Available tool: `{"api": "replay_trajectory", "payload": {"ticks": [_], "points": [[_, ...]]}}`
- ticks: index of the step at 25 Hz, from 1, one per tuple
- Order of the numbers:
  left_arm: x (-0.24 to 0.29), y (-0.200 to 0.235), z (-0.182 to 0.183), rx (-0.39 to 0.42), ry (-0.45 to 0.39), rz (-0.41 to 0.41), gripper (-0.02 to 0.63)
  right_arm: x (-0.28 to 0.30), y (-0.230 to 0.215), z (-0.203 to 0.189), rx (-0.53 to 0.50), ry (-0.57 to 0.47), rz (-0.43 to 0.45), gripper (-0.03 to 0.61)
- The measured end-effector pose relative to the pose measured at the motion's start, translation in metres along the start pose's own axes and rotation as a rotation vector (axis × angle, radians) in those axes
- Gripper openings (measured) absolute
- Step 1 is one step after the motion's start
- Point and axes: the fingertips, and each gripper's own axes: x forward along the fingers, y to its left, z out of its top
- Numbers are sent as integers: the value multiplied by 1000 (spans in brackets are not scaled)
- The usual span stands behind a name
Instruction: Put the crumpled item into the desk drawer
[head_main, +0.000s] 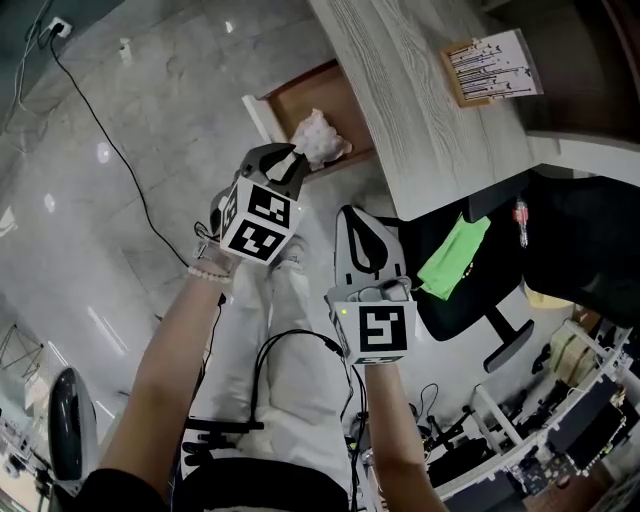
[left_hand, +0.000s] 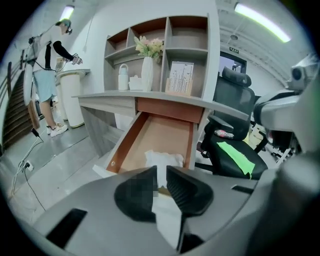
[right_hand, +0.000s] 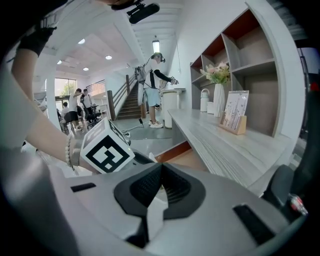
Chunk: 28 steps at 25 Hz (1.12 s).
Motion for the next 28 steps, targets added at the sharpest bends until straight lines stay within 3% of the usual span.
{"api": "replay_trajectory", "payload": {"ticks": [4,10,28], "points": [[-25,-5,4,-37,-44,-7,12,-5,2,12,-10,-25,5,3],[-66,-18,21,-21,-85,-20,12,-22,0,37,-4,-44,-4,3],[-202,-42,123,21,-232,19,12,-92,2,118,-32,-129,-14,3]]}}
